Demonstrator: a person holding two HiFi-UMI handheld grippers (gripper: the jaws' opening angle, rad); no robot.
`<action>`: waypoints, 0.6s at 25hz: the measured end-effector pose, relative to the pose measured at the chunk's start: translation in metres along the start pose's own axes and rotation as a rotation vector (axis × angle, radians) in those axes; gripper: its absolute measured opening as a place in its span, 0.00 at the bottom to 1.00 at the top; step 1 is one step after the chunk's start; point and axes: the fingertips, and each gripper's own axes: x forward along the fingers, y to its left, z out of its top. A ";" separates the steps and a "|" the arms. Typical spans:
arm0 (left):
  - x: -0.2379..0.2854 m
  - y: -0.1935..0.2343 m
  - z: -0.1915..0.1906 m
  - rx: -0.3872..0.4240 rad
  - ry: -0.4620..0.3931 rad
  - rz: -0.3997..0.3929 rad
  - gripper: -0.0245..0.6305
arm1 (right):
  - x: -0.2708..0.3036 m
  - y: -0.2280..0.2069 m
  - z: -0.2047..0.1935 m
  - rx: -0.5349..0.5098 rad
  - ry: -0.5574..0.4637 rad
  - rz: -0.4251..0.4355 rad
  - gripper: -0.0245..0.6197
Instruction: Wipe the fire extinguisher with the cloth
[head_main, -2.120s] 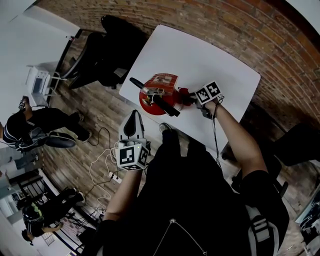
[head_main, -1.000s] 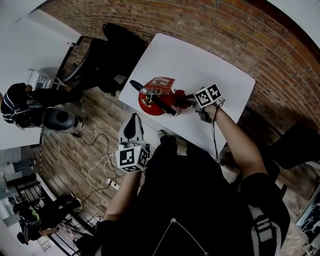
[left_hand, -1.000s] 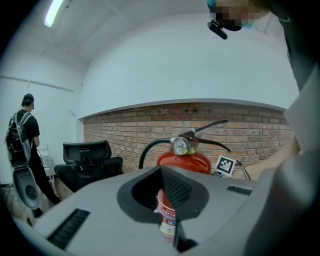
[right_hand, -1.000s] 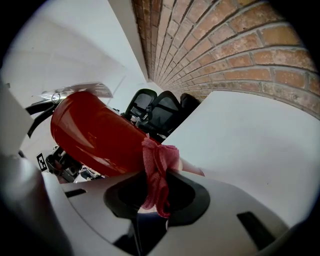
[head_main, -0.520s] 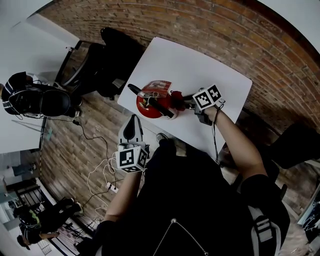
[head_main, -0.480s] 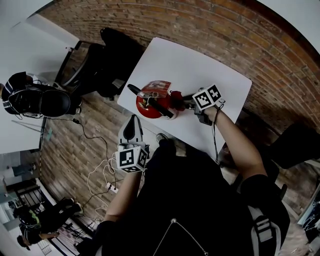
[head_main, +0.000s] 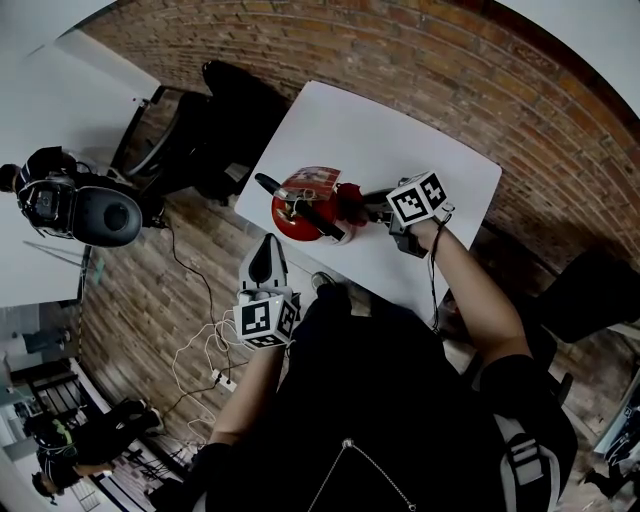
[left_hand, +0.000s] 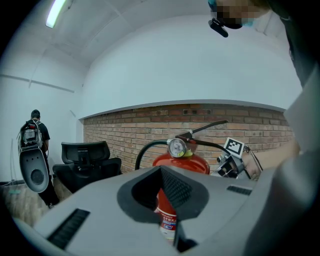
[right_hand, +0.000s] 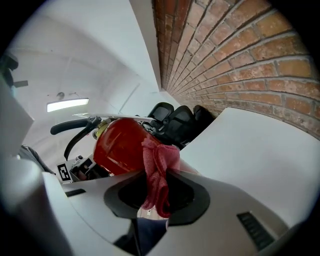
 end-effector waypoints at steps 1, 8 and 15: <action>0.000 0.000 0.000 -0.001 0.000 0.002 0.08 | -0.001 0.002 0.001 0.000 -0.002 -0.002 0.20; 0.001 -0.004 0.001 -0.002 -0.003 -0.001 0.08 | -0.014 0.026 0.016 -0.016 -0.032 0.032 0.20; 0.000 -0.006 0.000 -0.002 -0.007 0.002 0.08 | -0.026 0.051 0.031 -0.049 -0.065 0.065 0.20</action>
